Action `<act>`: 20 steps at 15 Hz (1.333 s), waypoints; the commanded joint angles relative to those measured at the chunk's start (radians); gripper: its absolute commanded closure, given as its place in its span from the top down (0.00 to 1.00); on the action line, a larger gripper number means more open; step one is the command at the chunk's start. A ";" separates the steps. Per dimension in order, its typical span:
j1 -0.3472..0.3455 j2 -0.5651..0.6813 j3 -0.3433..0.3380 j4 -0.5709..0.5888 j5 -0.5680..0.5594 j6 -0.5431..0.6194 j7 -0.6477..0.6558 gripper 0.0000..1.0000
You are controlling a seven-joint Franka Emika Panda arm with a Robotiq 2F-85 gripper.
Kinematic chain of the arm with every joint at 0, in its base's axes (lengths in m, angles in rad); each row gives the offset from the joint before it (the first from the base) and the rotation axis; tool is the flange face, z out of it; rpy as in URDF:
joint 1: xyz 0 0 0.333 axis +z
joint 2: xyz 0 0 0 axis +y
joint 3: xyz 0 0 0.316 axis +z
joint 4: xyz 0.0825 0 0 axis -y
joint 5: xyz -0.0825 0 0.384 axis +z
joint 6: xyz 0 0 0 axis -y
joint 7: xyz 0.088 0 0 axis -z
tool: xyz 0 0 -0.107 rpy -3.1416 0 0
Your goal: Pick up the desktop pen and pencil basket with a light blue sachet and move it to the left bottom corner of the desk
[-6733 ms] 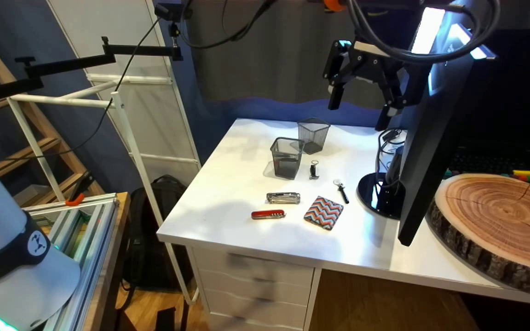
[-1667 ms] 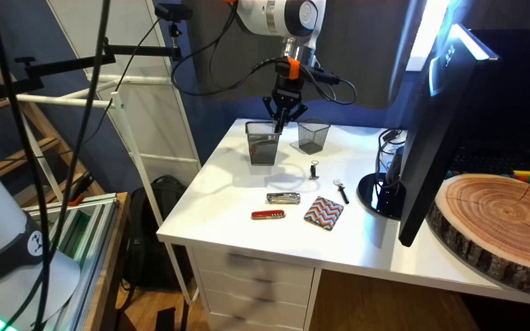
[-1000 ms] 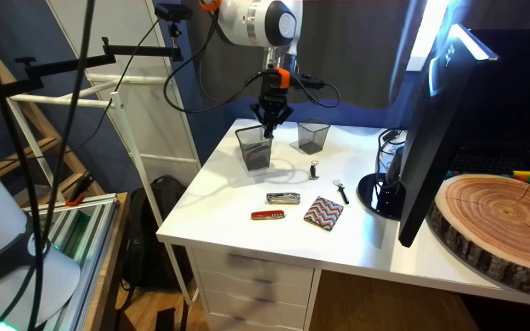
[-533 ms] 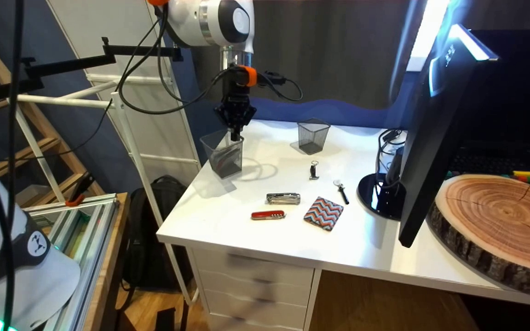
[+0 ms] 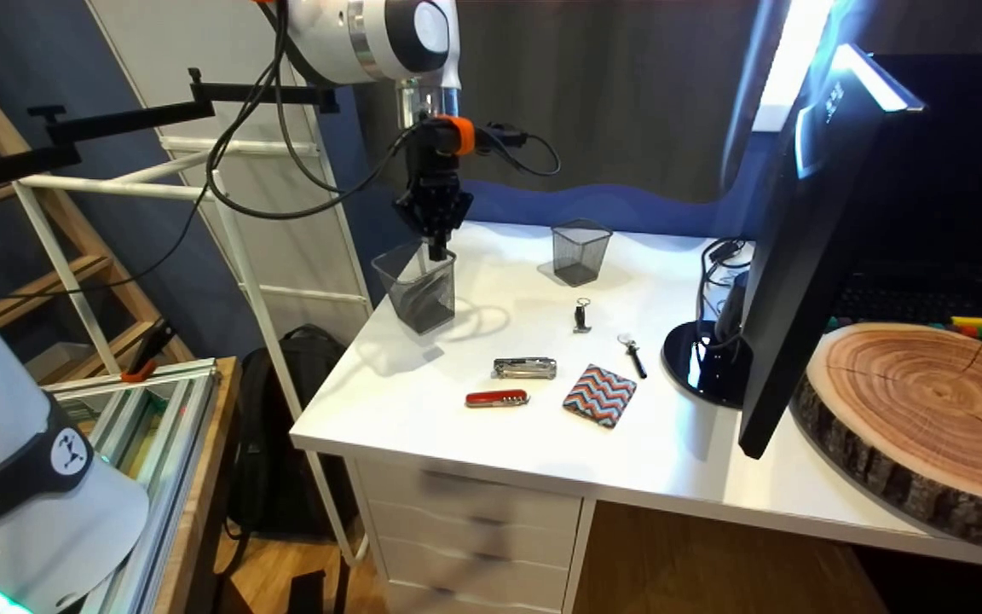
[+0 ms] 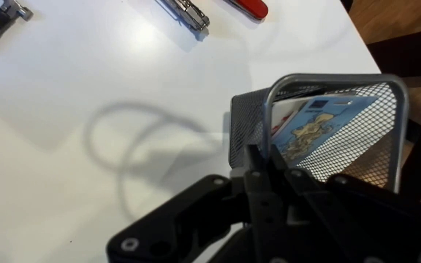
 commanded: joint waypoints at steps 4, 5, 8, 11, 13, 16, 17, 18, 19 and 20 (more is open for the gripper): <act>-0.026 -0.128 -0.043 -0.281 -0.099 0.124 -0.092 0.02; -0.024 -0.151 -0.038 -0.315 -0.107 0.131 -0.112 0.02; -0.018 -0.197 -0.022 -0.373 -0.104 0.151 -0.232 0.02; -0.016 -0.199 -0.030 -0.377 -0.118 0.146 -0.379 0.02; -0.014 -0.173 -0.031 -0.358 -0.105 0.143 -0.491 0.02; -0.007 -0.158 -0.027 -0.356 -0.106 0.137 -0.617 0.02; -0.004 -0.156 -0.033 -0.351 -0.086 0.131 -0.550 0.07; -0.003 -0.154 -0.033 -0.351 -0.086 0.131 -0.576 0.07; -0.003 -0.152 -0.033 -0.351 -0.086 0.131 -0.592 0.02; 0.004 -0.153 -0.036 -0.353 -0.140 0.143 -0.579 0.02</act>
